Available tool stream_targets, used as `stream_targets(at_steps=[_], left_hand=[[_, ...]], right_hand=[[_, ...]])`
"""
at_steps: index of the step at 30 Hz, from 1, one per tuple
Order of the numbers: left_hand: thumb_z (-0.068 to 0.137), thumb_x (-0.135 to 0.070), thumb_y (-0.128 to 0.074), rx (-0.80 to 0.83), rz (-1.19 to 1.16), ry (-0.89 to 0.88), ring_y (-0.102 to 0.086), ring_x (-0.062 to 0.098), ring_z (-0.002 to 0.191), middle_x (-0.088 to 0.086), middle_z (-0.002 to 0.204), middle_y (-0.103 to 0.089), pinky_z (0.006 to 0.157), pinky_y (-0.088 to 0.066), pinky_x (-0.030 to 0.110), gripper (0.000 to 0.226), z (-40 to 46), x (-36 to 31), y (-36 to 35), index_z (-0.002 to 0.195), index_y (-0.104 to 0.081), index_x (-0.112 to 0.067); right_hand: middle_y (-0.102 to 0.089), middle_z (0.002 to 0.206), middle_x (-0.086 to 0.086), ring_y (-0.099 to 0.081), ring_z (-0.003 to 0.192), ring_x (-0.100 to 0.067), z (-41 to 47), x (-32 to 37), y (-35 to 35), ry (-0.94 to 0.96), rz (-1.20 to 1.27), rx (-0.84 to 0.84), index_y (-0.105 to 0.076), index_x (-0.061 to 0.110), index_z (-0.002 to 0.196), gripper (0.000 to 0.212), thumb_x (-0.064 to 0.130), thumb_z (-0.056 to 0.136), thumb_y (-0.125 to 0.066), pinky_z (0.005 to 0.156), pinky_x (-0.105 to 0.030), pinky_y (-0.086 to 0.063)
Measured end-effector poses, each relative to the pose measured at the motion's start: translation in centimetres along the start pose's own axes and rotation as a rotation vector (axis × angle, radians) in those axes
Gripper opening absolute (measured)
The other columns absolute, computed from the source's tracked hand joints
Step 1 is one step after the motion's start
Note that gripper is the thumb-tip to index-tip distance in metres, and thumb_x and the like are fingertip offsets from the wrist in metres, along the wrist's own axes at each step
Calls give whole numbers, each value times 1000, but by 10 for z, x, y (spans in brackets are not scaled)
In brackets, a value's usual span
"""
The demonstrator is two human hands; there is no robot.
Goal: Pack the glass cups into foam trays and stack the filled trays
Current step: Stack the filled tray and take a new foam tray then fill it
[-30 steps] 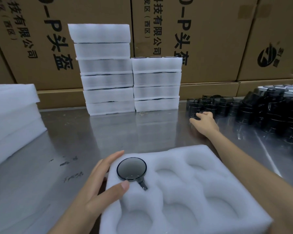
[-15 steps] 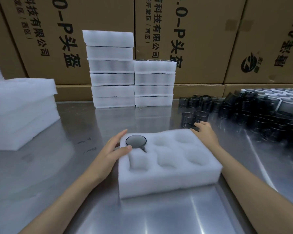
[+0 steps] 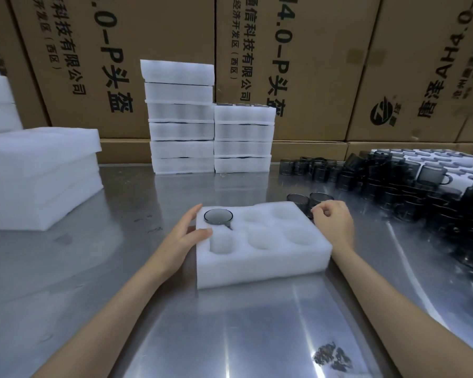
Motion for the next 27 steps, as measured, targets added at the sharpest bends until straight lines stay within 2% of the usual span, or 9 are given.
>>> stream_targets(at_steps=[2, 6, 9, 11, 14, 17, 19, 23, 27], left_hand=[[70, -36, -61, 19, -3, 3, -56, -5, 110, -14, 130, -54, 86, -44, 17, 78, -1, 1, -2, 143, -36, -29], [70, -37, -55, -32, 75, -13, -51, -7, 112, -13, 134, -49, 85, -41, 14, 75, -4, -2, -1, 142, -38, -31], [80, -32, -60, -97, 171, -57, -49, -4, 114, -15, 134, -47, 83, -37, 11, 62, -5, -6, 2, 140, -42, -29], [88, -21, -59, -145, 242, -120, -45, 2, 122, -16, 136, -46, 90, -32, 14, 49, -6, -11, 4, 136, -47, -27], [77, -30, -54, -166, 314, -205, -36, -2, 129, -17, 137, -43, 97, -26, 12, 53, -11, -19, 2, 130, -53, -27], [72, -30, -50, -168, 343, -234, -38, -1, 129, -13, 138, -45, 99, -26, 12, 53, -12, -24, 1, 125, -57, -27], [73, -28, -50, -167, 364, -252, -40, 0, 128, -12, 137, -47, 96, -26, 6, 50, -12, -26, 1, 122, -59, -27], [72, -26, -52, -194, 391, -282, -45, 0, 121, -12, 132, -52, 92, -27, 0, 44, -14, -30, 1, 115, -63, -28], [72, -22, -53, -237, 406, -352, -49, -2, 112, -8, 124, -57, 90, -30, 2, 39, -19, -38, 2, 108, -66, -23]], right_hand=[[-49, 107, 9, -48, 102, -15, -2, 6, 0, 97, -41, -10, -60, 26, 87, 8, 21, 86, -54, 77, -35, -41], [-32, 141, 3, -22, 132, -21, 0, 6, -17, 225, -273, 220, -54, 32, 125, 38, 31, 87, -63, 100, -42, -32], [-27, 146, 0, -15, 135, -22, 4, 5, -23, 247, -320, 227, -58, 30, 112, 27, 29, 86, -65, 106, -44, -24], [-37, 142, -2, -22, 132, -21, 5, 11, -20, 291, -219, 150, -63, 24, 98, 11, 22, 87, -63, 98, -38, -29], [-53, 130, -3, -40, 127, -21, 7, 25, -9, 320, 0, 64, -65, 17, 93, 5, 16, 88, -62, 93, -29, -32], [-65, 104, 1, -57, 106, -16, 12, 49, 8, 318, 167, 5, -64, 13, 91, 4, 17, 88, -63, 92, -40, -48], [-64, 102, 10, -58, 107, -11, 10, 68, 14, 335, 253, 27, -64, 14, 88, 3, 16, 86, -66, 92, -41, -49], [-57, 129, 8, -48, 125, -5, -17, 108, 3, 514, 156, 159, -68, 14, 85, 8, 16, 79, -73, 100, -30, -41], [-59, 123, 8, -55, 115, -8, -46, 121, -25, 600, -30, 283, -66, 22, 85, 8, 24, 80, -72, 87, -33, -43]])
Point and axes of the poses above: each hand's wrist, its own z-axis towards the middle knuckle, its own y-axis out of the back of the hand, x = y × z, the point moved 6 cm from there along z, towards the middle knuckle
